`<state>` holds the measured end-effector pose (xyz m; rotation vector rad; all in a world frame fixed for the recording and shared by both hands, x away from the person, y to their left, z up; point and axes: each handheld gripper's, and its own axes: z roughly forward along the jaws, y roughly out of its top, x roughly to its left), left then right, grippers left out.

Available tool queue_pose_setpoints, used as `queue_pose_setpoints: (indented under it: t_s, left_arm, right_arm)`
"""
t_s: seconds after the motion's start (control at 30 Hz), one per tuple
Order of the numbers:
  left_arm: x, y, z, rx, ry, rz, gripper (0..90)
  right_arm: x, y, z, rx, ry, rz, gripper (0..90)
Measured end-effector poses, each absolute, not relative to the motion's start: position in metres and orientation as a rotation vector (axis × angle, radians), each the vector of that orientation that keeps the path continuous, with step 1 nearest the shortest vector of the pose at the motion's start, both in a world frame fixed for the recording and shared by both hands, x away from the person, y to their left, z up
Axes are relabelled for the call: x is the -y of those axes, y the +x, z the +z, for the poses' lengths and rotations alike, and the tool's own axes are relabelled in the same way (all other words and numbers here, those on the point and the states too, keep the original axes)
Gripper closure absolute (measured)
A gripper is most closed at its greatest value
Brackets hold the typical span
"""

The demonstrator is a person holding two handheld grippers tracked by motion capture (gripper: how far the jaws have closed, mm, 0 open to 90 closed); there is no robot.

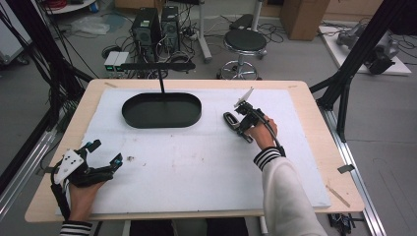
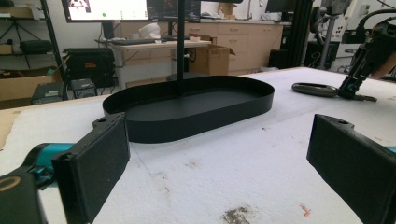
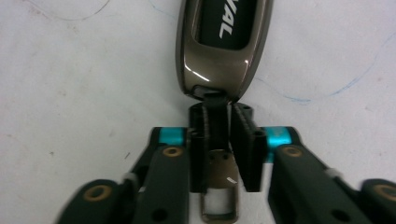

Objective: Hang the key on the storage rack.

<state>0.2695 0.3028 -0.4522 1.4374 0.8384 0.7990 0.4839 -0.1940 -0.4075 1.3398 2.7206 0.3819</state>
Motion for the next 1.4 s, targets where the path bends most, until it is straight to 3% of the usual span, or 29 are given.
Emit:
queue_pose_setpoints:
  t_s: [0.27,1.0,1.4]
  left_arm:
    - [-0.303,0.270,-0.452,-0.839,1.438,0.797,6.4]
    - [-0.302,0.278,-0.444,-0.806,1.486,0.773,6.4]
    - [-0.280,0.304,-0.397,-0.587,1.636,0.538,6.4]
  right_arm:
    - [0.191,0.482,-0.405,-2.748,1.220,0.388,84.3]
    - [0.190,0.459,-0.368,-2.803,0.941,0.717,84.5]
    - [0.180,0.429,-0.343,-2.884,0.641,0.892,84.5]
